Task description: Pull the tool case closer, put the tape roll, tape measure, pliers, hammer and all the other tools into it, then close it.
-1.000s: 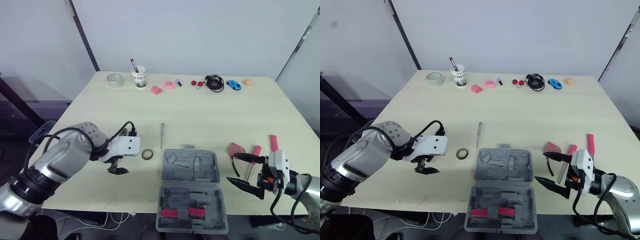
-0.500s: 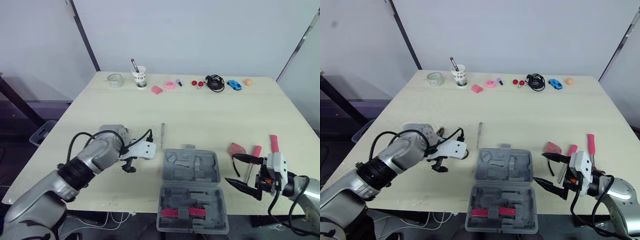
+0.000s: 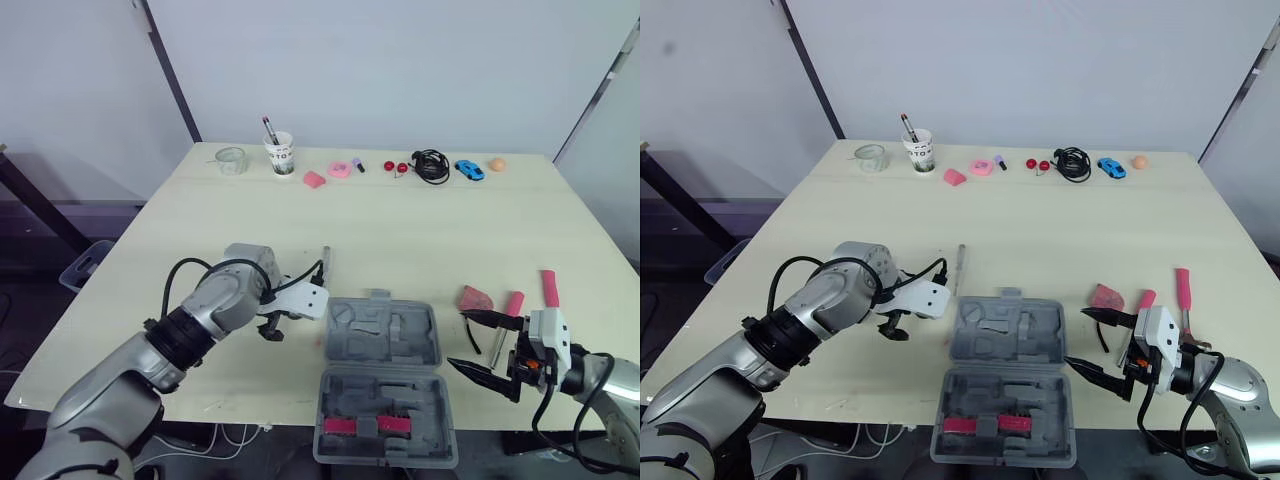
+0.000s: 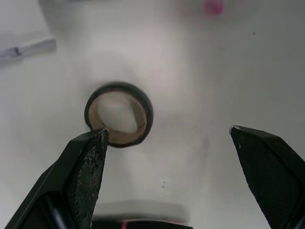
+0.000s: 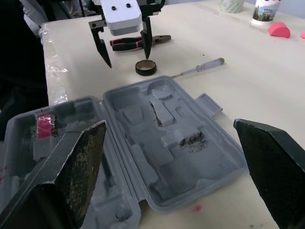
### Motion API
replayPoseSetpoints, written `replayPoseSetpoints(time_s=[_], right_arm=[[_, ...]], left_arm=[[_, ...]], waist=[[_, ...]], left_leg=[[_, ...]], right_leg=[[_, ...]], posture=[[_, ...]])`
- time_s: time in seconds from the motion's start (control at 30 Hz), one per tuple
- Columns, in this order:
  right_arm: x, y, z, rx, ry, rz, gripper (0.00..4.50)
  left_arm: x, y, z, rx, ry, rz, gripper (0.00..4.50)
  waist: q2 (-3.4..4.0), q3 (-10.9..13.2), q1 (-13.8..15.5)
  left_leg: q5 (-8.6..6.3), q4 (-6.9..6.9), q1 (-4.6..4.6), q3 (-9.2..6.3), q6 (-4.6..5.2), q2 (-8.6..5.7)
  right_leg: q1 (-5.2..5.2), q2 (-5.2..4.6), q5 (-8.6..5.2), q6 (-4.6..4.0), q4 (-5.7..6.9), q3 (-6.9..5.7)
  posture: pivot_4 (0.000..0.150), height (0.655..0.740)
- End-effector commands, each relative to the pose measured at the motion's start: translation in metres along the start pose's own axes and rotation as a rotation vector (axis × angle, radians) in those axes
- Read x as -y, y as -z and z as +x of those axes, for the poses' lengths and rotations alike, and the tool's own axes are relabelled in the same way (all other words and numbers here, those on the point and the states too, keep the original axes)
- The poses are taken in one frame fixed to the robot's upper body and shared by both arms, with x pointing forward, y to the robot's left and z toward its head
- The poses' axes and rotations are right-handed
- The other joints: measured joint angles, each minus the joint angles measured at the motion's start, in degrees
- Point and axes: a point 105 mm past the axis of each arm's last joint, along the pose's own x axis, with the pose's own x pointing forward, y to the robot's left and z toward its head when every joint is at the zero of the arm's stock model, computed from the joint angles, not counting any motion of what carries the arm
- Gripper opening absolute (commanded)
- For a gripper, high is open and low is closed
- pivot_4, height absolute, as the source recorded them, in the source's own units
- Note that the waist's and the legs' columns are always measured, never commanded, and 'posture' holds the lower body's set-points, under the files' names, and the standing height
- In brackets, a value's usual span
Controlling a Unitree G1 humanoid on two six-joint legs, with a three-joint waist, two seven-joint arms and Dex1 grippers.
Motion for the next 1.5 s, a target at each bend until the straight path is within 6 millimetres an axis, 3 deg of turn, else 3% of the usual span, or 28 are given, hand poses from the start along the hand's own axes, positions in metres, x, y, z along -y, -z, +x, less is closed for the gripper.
replayPoseSetpoints(time_s=[0.03,0.37,0.5,0.73,1.2,1.33,1.5], right_arm=[[0.000,-0.007,0.001,0.021,-0.003,-0.039,4.50],[-0.004,-0.002,-0.001,0.004,0.000,-0.047,4.50],[-0.004,-0.002,-0.001,0.006,0.002,-0.047,4.50],[-0.005,-0.002,0.002,0.011,0.000,-0.054,4.50],[-0.007,-0.006,0.002,0.030,-0.034,-0.057,4.50],[-0.007,-0.008,0.002,0.041,-0.037,-0.053,4.50],[-0.004,-0.005,-0.002,0.028,-0.025,-0.052,4.50]], left_arm=[[-0.006,0.002,-0.001,-0.039,-0.010,0.039,4.33],[-0.003,0.003,0.014,-0.055,0.032,0.071,4.33],[-0.006,0.005,0.016,-0.064,0.033,0.078,3.26],[-0.015,0.010,0.020,-0.087,0.024,0.104,0.01],[-0.019,0.007,0.014,-0.074,0.025,0.129,0.01],[-0.022,0.001,-0.002,-0.040,0.006,0.128,0.01],[-0.024,-0.025,-0.026,0.078,-0.004,0.143,0.01]], waist=[[0.00,0.0,0.0],[0.00,0.0,0.0],[0.04,0.0,0.0],[0.05,0.0,0.0],[0.08,-0.1,0.1],[0.04,0.0,0.0],[0.04,0.0,0.0]], left_leg=[[0.00,0.00,0.01,0.00,0.00,0.00],[0.00,0.02,0.01,0.00,0.00,0.00],[0.00,0.02,0.03,0.02,0.00,0.00],[0.01,0.24,0.09,-0.03,0.01,-0.02],[0.01,0.27,0.10,-0.03,0.01,-0.03],[0.01,0.27,0.09,-0.03,0.01,-0.03],[0.01,0.27,0.05,-0.03,0.01,-0.03]], right_leg=[[0.00,0.00,0.00,0.00,0.01,0.00],[0.00,0.00,0.00,0.00,0.04,0.01],[0.00,0.00,0.00,0.00,0.08,0.02],[0.00,0.00,-0.03,-0.05,0.46,0.02],[0.00,0.00,-0.02,-0.03,0.50,0.04],[0.00,0.00,-0.02,-0.02,0.50,0.04],[-0.01,-0.01,-0.02,-0.02,0.48,0.03]], posture=[[0.150,0.7400],[0.150,0.7400],[0.150,0.7400],[0.150,0.7400],[0.150,0.7400],[0.150,0.7400],[0.150,0.7400]])
